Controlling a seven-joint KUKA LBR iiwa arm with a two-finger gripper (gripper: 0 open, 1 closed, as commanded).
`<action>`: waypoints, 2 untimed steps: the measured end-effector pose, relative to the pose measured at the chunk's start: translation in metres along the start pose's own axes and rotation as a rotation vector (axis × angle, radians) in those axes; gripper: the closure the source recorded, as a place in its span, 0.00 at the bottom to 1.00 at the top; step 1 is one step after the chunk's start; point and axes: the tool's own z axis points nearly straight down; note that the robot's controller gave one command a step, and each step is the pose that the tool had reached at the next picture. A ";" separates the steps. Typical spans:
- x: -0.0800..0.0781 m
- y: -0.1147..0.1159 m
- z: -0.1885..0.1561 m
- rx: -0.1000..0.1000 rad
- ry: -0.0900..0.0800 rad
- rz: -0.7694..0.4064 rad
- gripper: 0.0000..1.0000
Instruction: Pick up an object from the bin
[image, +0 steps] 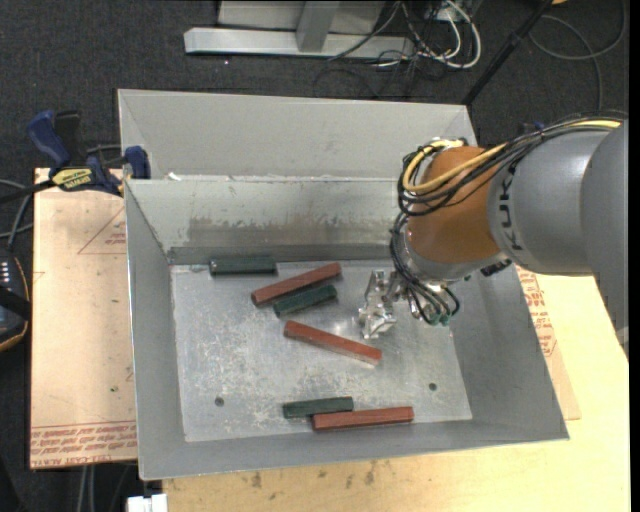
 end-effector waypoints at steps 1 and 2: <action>0.004 0.002 0.003 -0.004 0.013 -0.002 0.00; 0.004 0.002 0.003 -0.003 0.013 -0.002 0.00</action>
Offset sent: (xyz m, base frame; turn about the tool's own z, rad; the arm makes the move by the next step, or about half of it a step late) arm 0.0000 0.0000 0.0000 0.0000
